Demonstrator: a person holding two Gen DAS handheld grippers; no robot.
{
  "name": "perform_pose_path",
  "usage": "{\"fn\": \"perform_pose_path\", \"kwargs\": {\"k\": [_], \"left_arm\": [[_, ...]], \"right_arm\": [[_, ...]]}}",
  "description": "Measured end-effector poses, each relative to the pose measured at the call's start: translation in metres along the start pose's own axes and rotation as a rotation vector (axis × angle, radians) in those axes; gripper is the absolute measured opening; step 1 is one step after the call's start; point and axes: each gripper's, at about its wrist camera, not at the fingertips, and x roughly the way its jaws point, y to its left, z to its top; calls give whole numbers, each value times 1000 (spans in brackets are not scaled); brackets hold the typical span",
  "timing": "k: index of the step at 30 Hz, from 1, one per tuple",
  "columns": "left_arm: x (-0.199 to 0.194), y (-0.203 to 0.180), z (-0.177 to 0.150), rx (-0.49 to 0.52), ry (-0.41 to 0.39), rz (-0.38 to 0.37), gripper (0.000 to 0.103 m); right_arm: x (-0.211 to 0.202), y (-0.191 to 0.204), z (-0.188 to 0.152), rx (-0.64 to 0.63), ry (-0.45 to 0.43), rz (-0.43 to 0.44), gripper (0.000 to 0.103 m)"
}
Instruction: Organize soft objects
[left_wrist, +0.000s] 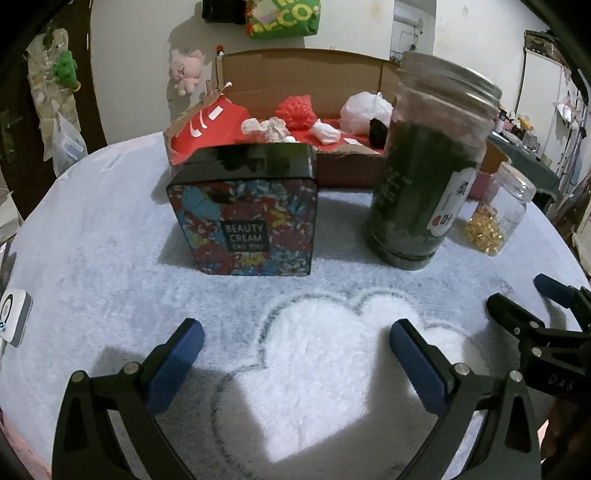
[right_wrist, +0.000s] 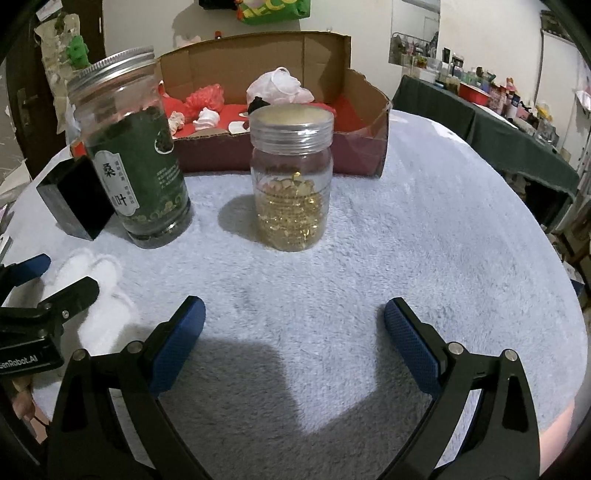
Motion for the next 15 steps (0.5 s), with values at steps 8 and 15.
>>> {"fn": "perform_pose_path", "kwargs": {"k": [8, 15], "left_arm": [[2, -1, 1, -3, 1, 15, 103], [2, -2, 1, -3, 2, 14, 103]], "right_arm": [[0, 1, 0, -1, 5, -6, 100], [0, 1, 1, -1, 5, -6, 101]]}}
